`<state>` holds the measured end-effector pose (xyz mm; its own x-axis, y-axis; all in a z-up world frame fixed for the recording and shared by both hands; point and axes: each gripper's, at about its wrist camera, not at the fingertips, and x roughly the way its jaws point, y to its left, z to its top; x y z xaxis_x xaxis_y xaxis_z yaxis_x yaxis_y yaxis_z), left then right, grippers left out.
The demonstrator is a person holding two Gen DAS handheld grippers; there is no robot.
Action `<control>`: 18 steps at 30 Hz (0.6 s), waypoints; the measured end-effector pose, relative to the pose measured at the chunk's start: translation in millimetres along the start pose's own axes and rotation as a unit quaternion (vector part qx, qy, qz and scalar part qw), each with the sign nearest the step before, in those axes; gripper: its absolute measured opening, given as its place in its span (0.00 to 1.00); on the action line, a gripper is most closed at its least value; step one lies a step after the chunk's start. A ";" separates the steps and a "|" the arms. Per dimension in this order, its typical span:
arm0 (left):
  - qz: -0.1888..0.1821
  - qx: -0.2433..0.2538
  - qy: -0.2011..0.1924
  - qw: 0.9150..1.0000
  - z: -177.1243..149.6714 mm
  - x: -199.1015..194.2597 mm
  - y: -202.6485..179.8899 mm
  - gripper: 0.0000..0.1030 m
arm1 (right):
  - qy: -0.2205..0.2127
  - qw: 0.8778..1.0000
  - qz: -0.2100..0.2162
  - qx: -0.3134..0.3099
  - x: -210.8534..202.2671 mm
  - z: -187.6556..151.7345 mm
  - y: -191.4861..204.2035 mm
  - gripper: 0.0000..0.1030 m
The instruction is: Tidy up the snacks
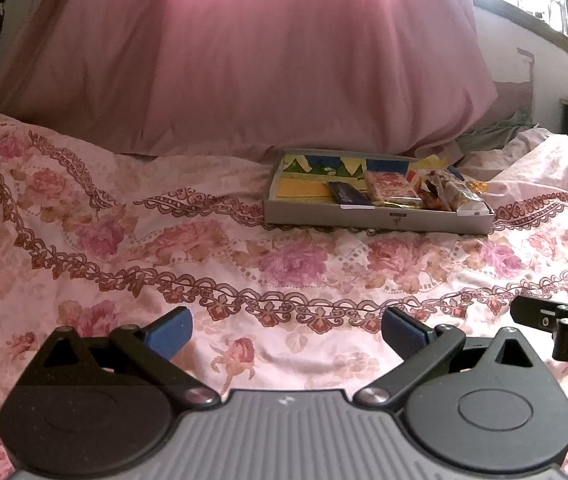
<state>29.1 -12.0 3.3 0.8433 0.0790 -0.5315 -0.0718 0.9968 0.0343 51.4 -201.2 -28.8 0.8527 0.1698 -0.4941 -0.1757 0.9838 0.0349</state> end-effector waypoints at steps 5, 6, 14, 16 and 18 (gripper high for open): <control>-0.004 -0.004 0.003 1.000 -0.4 -0.1 0.2 1.00 | 0.001 1.000 0.000 0.000 0.4 -0.3 0.7 0.99; -0.006 -0.005 0.006 1.000 -0.6 0.5 0.3 1.00 | 0.000 1.000 0.000 0.000 0.3 -0.3 0.7 0.99; -0.009 -0.014 0.018 1.000 -1.7 3.0 0.8 1.00 | 0.001 1.000 0.000 -0.001 1.1 -0.6 0.8 0.99; -0.008 -0.018 0.020 1.000 -1.7 3.1 1.3 1.00 | 0.002 1.000 0.000 -0.001 1.4 -0.8 0.9 0.99; -0.008 -0.022 0.023 0.999 -2.0 3.7 1.6 1.00 | 0.003 1.000 -0.001 -0.002 1.3 -1.2 1.2 0.99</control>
<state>31.0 -10.1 -0.3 0.8195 0.0612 -0.5698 -0.0820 0.9966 -0.0109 51.8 -199.9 -30.5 0.8501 0.1680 -0.4991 -0.1767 0.9838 0.0303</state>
